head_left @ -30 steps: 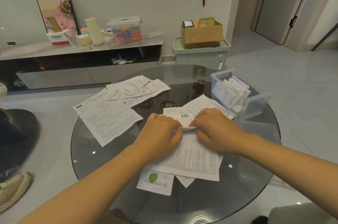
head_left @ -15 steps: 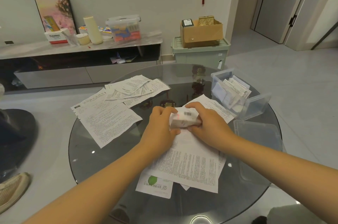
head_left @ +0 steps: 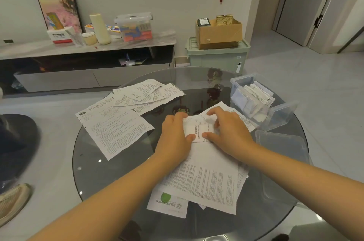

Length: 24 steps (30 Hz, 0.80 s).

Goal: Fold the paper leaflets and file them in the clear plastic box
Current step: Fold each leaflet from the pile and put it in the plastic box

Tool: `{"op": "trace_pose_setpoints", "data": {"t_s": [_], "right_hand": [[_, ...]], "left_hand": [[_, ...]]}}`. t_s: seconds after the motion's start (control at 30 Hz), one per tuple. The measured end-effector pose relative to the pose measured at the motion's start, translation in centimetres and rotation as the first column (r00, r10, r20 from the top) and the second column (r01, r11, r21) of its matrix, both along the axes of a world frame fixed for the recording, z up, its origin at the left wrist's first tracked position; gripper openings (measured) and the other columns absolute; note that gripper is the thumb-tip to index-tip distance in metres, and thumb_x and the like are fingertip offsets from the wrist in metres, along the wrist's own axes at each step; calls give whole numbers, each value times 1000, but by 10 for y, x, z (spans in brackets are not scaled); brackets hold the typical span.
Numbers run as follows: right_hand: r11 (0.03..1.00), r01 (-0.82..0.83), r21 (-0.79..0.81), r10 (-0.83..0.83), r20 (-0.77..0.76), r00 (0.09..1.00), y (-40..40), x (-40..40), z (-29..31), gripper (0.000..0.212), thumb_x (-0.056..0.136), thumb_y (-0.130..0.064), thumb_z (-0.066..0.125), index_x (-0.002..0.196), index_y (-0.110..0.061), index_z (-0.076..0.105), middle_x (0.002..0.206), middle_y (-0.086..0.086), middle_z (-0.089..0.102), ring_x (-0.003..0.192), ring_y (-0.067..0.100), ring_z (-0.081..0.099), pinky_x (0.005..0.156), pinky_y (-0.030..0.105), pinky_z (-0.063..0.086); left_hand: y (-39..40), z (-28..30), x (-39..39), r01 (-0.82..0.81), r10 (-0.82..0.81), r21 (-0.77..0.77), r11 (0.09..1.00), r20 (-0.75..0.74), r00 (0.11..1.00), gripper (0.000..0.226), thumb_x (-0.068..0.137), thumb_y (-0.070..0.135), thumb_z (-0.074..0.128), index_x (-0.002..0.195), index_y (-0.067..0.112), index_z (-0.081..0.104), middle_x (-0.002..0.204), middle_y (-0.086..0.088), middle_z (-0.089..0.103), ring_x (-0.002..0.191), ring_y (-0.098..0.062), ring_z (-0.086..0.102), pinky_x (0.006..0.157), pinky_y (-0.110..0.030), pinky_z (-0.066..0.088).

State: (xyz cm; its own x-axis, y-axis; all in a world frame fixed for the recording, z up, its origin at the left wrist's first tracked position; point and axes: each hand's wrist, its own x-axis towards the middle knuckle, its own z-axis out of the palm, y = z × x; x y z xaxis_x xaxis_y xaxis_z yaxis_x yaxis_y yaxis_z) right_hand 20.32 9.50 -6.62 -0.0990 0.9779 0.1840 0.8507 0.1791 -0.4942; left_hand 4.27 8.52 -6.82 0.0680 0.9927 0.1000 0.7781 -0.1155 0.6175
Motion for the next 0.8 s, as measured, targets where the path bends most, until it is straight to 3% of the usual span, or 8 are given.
{"op": "trace_pose_setpoints", "data": {"t_s": [0.1, 0.2, 0.3, 0.4, 0.53, 0.6, 0.7, 0.8], "right_hand": [[980, -144, 139, 113, 209, 971, 0, 0, 5, 31, 85, -41, 63, 114, -30, 60, 116, -10, 48, 111, 14, 35, 90, 27, 28], [961, -274, 44, 254, 259, 932, 4, -1, 7, 29, 92, -42, 51, 113, -27, 64, 113, -11, 58, 107, 12, 38, 84, 24, 25], [937, -345, -58, 346, 295, 891, 8, 6, 14, 39, 90, -49, 51, 121, -29, 61, 117, -12, 59, 108, 12, 42, 88, 25, 31], [916, -391, -90, 396, 363, 843, 9, 13, 19, 42, 89, -53, 50, 125, -32, 58, 120, -14, 60, 109, 11, 46, 91, 27, 37], [928, -374, -3, 347, 377, 859, 3, 14, 21, 33, 96, -44, 39, 119, -35, 60, 105, -6, 67, 99, 14, 56, 81, 32, 45], [935, -345, 77, 285, 414, 864, 1, 15, 22, 37, 99, -44, 32, 119, -33, 60, 101, -4, 68, 95, 15, 59, 76, 31, 45], [944, -308, 119, 250, 352, 902, -2, 18, 28, 35, 100, -37, 34, 123, -31, 59, 110, -5, 68, 101, 16, 59, 76, 28, 42], [948, -296, 117, 257, 265, 929, -3, 21, 37, 32, 99, -31, 40, 122, -26, 62, 112, -2, 68, 96, 19, 59, 75, 24, 43]], "left_hand": [[2, 4, -1, 140, -128, 83, 987, -139, 982, 32, 91, 28, 60, 123, 25, 58, 129, 6, 42, 124, -14, 32, 101, -26, 30], [5, 7, -5, 244, -236, -1, 970, -262, 936, 40, 90, 45, 57, 127, 30, 57, 129, 9, 49, 124, -14, 34, 105, -35, 27], [9, 13, -7, 291, -272, -15, 957, -405, 873, 41, 91, 47, 54, 129, 30, 56, 130, 10, 51, 125, -12, 36, 104, -36, 23], [10, 19, -8, 344, -293, 20, 939, -480, 827, 36, 94, 46, 48, 121, 28, 63, 124, 10, 58, 119, -11, 44, 101, -34, 22], [9, 24, -3, 390, -253, 112, 914, -595, 763, 38, 100, 41, 32, 105, 28, 67, 102, 9, 65, 97, -12, 53, 92, -32, 23], [9, 24, -2, 389, -197, 212, 897, -595, 779, 39, 101, 41, 30, 102, 25, 66, 97, 9, 65, 92, -14, 52, 90, -31, 27], [10, 24, 0, 369, -190, 336, 867, -463, 866, 35, 99, 35, 39, 94, 20, 71, 84, 5, 69, 83, -18, 57, 85, -30, 32], [14, 30, 3, 346, -164, 465, 815, -388, 907, 25, 86, 21, 54, 71, 13, 72, 55, 2, 62, 51, -20, 56, 61, -30, 39]]}}
